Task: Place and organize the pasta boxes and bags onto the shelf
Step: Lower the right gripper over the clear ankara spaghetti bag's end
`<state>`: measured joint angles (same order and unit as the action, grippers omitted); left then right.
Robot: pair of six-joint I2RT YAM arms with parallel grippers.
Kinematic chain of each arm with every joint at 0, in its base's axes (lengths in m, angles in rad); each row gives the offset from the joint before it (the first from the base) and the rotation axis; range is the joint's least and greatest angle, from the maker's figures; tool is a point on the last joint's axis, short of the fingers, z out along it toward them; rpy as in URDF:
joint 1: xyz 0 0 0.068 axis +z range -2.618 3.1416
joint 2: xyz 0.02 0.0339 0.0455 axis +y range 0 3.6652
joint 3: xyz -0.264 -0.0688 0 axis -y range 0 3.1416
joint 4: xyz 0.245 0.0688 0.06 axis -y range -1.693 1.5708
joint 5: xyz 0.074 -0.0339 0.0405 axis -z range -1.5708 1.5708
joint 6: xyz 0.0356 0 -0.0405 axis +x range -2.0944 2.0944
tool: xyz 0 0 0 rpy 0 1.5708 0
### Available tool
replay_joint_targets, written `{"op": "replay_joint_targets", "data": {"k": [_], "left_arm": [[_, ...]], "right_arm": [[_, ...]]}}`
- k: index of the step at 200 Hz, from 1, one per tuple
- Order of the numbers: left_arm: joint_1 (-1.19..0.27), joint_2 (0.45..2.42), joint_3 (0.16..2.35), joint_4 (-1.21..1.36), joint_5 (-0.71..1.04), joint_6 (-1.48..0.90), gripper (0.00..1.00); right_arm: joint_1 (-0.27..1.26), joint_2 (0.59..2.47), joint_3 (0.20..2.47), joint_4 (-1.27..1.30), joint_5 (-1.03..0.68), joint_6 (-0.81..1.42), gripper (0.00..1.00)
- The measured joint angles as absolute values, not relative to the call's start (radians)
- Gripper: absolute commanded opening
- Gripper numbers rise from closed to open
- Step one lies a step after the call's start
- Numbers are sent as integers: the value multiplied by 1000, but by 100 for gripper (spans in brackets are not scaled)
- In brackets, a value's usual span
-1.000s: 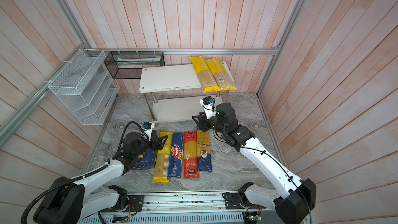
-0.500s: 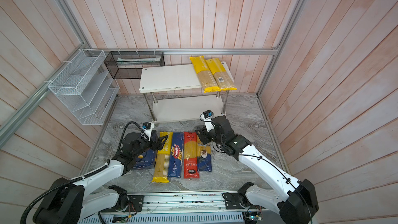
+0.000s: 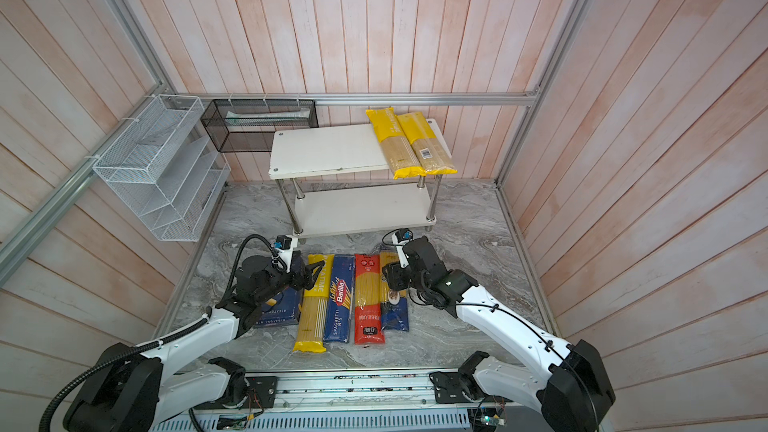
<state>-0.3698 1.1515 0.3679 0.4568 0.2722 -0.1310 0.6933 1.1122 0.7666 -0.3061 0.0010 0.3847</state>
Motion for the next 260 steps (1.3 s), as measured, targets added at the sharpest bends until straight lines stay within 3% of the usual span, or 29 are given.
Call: {"op": "replay_joint_targets", "data": {"k": [52, 88, 260], "left_arm": [[-370, 1151, 368, 456, 272, -131, 100], [-370, 1151, 368, 456, 272, -131, 100], [-370, 1160, 368, 460, 279, -131, 100]], "right_arm": [[709, 1156, 719, -305, 52, 443, 60], [714, 1214, 719, -282, 65, 459, 68], [725, 1470, 771, -256, 89, 456, 73]]}}
